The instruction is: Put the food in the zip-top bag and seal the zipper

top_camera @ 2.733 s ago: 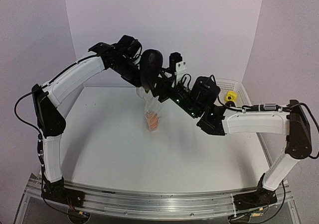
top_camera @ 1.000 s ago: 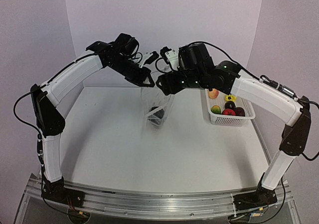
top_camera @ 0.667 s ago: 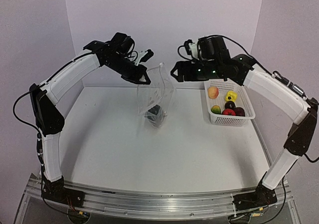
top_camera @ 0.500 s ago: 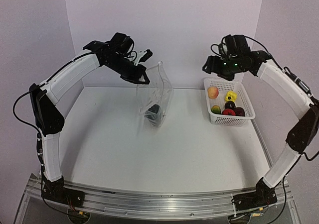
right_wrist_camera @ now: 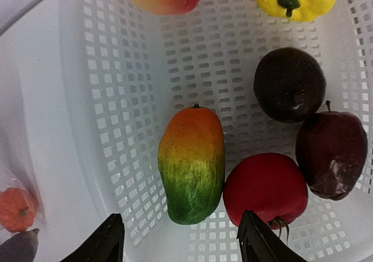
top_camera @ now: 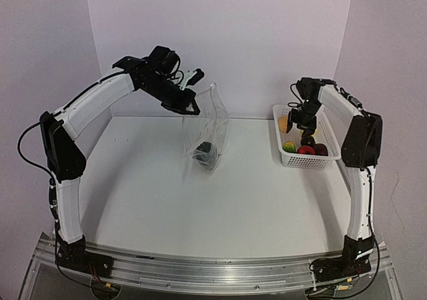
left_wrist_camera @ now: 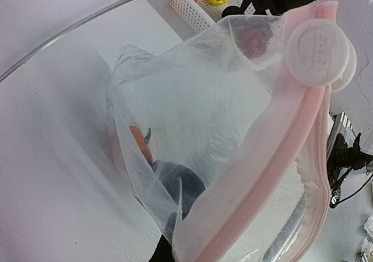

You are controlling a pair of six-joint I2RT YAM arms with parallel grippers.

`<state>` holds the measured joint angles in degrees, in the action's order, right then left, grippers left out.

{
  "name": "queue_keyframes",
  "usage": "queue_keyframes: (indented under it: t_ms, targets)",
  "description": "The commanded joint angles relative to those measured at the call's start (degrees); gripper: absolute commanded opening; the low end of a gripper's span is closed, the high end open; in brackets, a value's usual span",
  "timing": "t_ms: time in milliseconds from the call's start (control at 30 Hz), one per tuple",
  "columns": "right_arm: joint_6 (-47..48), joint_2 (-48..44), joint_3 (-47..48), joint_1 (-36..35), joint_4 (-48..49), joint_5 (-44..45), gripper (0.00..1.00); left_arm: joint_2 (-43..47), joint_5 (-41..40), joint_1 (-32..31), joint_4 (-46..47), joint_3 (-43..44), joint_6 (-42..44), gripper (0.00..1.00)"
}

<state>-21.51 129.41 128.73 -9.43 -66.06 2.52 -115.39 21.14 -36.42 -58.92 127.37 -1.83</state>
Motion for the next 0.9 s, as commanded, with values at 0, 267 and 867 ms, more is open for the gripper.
queue_keyframes:
  t_ms: [0, 267, 867]
  targets:
    - [3.82, 4.80, 5.88, -0.37, -8.39, -0.26, 0.65, 1.76, -0.79, -0.05, 1.40, 0.08, -0.18, 0.00]
    - [5.56, 13.40, 11.04, 0.18, -8.03, -1.66, 0.65, 1.32, -0.84, 0.28, 1.50, -0.02, -0.02, 0.00]
    - [7.73, 16.96, 10.04, 1.24, -1.61, 1.94, 0.42, 1.51, -0.49, 0.30, 1.45, -1.01, 0.24, 0.00]
